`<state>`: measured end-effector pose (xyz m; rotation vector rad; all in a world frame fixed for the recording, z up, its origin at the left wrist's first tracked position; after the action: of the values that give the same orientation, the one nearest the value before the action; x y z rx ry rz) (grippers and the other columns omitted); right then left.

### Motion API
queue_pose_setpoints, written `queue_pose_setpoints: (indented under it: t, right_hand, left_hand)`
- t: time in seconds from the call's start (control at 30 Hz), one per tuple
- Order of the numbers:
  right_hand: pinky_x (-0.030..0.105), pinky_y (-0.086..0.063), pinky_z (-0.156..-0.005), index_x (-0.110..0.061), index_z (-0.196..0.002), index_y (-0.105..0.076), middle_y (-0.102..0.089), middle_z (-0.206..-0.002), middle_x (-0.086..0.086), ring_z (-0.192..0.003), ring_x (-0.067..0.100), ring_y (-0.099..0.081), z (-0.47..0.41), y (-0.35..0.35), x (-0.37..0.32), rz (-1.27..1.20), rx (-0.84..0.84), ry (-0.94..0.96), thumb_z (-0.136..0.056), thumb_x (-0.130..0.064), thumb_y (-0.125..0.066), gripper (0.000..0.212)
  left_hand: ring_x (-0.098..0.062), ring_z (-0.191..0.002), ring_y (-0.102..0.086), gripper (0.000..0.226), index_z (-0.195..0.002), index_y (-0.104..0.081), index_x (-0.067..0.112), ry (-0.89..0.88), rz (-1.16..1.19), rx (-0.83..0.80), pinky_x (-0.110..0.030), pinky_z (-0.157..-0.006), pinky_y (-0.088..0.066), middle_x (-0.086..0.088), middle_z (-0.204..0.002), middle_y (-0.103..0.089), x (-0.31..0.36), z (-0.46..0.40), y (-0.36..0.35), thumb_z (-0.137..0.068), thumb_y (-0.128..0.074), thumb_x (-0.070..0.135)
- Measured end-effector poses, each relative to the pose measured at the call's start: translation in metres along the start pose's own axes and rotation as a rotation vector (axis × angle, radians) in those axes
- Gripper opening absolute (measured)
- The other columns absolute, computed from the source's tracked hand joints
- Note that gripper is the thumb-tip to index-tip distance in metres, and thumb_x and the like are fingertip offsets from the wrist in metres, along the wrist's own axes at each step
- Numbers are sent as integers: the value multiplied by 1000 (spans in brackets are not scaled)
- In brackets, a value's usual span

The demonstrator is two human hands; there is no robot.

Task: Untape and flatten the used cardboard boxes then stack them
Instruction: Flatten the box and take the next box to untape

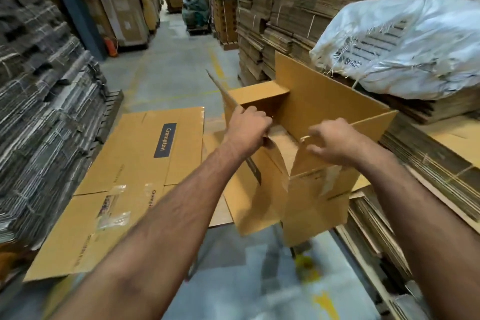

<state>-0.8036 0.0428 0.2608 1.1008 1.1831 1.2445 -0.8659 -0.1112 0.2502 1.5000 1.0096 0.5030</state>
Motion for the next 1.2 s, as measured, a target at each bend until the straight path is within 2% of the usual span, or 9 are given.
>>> queue_pose_setpoints:
  t: [0.17, 0.33, 0.47, 0.57, 0.73, 0.83, 0.93, 1.07, 1.2]
  right_hand:
    - [49, -47, -92, -24, -121, -55, -62, -115, 3, -116, 28, -46, 1, -41, -15, -34, 17, -89, -84, -78, -45, 67]
    - [45, -46, -90, -27, -90, -57, -56, -88, -2, -106, 26, -47, -1, -35, -1, -52, 172, -129, -99, -42, -50, 19]
    - [41, -45, -76, -26, -72, -49, -53, -75, -7, -80, 21, -52, 27, -30, 47, -66, 172, 11, -97, -33, -57, 27]
    - [36, -45, -74, -17, -77, -62, -57, -78, -2, -81, 21, -55, 54, -15, 93, -53, 210, -113, -95, -29, -62, 22]
    - [28, -40, -75, -23, -81, -64, -60, -88, -2, -88, 17, -57, 68, -30, 134, -32, 147, -323, -96, -29, -61, 16]
    - [29, -38, -75, -21, -81, -66, -59, -83, -4, -83, 15, -51, 73, -40, 144, -66, 271, -343, -94, -30, -64, 16]
    - [31, -32, -74, -20, -76, -64, -50, -76, -4, -78, 17, -41, 65, -32, 154, -34, 373, -390, -92, -28, -67, 17]
    - [38, -46, -76, -9, -83, -71, -51, -73, 4, -83, 33, -53, 51, 19, 175, 64, 568, -541, -86, -8, -69, 4]
    - [38, -53, -87, -12, -110, -70, -68, -104, 13, -100, 33, -61, 6, 43, 155, 90, 361, -636, -92, -25, -62, 23]
  left_hand:
    - [-20, -108, -49, 36, -111, -62, 27, -215, 0, 83, -38, -88, -35, 4, -113, -63, 51, -27, -16, -84, -65, 50]
    - [-23, -121, -47, 52, -127, -53, 28, -272, 66, 7, -39, -100, -35, -1, -125, -55, 30, -55, -27, -85, -62, 57]
    - [-24, -135, -37, 62, -142, -39, 34, -182, 120, -91, -48, -114, -23, -1, -142, -45, -18, -80, -39, -87, -66, 44]
    - [-24, -134, -38, 59, -140, -42, 31, -156, 109, -37, -45, -115, -22, -2, -140, -48, -34, -100, -30, -87, -66, 42]
    - [-27, -120, -50, 45, -117, -60, 23, -40, -29, -203, -45, -106, -36, -6, -123, -58, -56, -116, -53, -84, -65, 53]
    - [-24, -107, -60, 39, -109, -58, 24, -3, 9, -251, -36, -83, -47, -2, -110, -64, -73, -110, -71, -86, -63, 55]
    - [-21, -98, -63, 39, -100, -59, 23, 0, 13, -148, -32, -75, -50, 0, -98, -65, -83, -105, -61, -85, -63, 58]
    - [-23, -93, -65, 40, -92, -56, 21, -28, -49, 102, -31, -68, -51, -3, -97, -69, -83, -95, -19, -87, -59, 60]
    - [-24, -88, -64, 41, -90, -55, 21, -26, 0, 191, -32, -67, -53, -3, -93, -67, -55, -83, 5, -88, -56, 61]
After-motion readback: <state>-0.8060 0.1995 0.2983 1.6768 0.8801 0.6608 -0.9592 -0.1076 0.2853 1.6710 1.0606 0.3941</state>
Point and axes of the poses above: each hand's wrist, its own z-axis away from the middle knuckle, its own y-axis out of the back of the hand, x = y × z, the point moved 6 cm from there along -z, towards the middle knuckle
